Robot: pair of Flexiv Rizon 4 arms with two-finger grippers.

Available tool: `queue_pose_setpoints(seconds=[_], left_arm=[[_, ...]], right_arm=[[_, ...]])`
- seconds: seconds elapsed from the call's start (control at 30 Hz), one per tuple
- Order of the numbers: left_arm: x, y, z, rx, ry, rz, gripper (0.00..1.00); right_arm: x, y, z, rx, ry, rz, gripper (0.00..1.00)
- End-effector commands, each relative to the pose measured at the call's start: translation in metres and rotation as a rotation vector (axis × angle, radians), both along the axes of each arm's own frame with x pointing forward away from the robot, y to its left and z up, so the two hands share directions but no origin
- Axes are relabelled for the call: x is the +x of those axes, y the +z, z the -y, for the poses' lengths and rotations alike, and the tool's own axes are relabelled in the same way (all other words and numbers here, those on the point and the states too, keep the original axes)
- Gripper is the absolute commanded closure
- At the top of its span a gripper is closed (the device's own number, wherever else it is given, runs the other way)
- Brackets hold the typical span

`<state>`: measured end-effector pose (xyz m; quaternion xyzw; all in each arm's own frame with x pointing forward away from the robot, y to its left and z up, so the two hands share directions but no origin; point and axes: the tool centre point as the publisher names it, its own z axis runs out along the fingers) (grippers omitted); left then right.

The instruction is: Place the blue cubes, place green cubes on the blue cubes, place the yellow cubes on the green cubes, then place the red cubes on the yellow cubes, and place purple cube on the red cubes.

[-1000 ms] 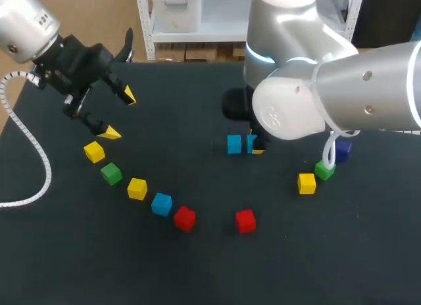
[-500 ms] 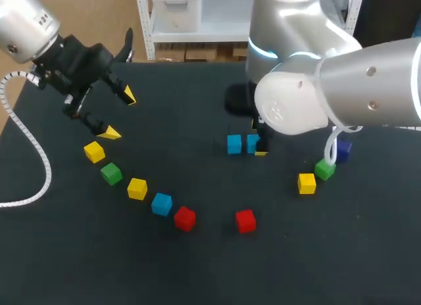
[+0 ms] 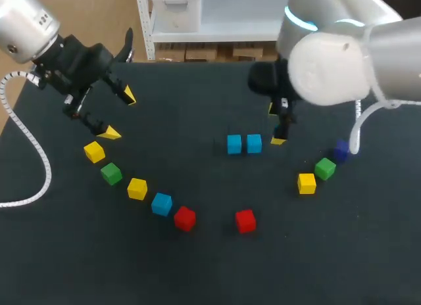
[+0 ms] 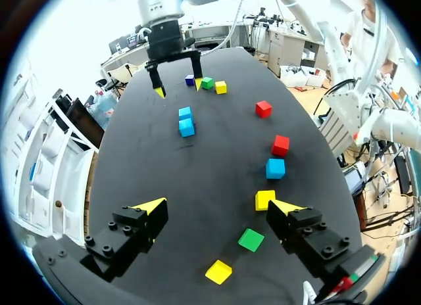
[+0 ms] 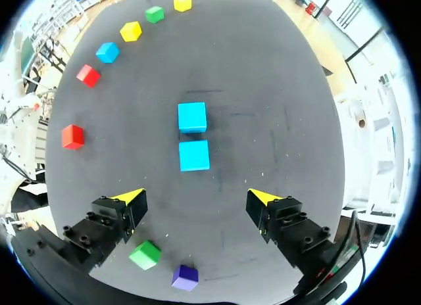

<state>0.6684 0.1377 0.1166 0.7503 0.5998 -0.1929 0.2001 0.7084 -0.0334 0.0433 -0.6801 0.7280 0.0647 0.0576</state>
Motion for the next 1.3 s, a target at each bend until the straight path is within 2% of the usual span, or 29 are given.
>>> queue_pose_setpoints(seconds=[0.03,0.23,0.33,0.57,0.67,0.8,0.93,1.3], left_arm=[[-0.001,0.0,-0.001,-0.002,-0.002,0.003,0.0],[-0.001,0.0,-0.001,-0.002,-0.002,0.003,0.0],[-0.001,0.0,-0.001,-0.002,-0.002,0.003,0.0],[-0.001,0.0,-0.001,-0.002,-0.002,0.003,0.0],[-0.001,0.0,-0.001,-0.002,-0.002,0.003,0.0],[-0.001,0.0,-0.001,-0.002,-0.002,0.003,0.0],[-0.001,0.0,-0.001,-0.002,-0.002,0.003,0.0],[-0.001,0.0,-0.001,-0.002,-0.002,0.003,0.0]], right_arm=[[-0.018,0.015,0.023,0.097,-0.013,0.027,0.0],[-0.031,0.026,0.041,0.176,-0.03,0.022,0.0],[-0.038,0.028,0.052,0.191,-0.041,0.016,0.0],[-0.055,0.031,0.076,0.316,-0.067,-0.013,0.0],[-0.061,0.031,0.084,0.342,-0.083,-0.002,0.0],[-0.068,0.033,0.093,0.364,-0.079,0.006,0.0],[-0.075,0.036,0.105,0.384,-0.055,-0.017,0.0],[-0.088,0.038,0.13,0.375,-0.015,-0.036,0.0]])
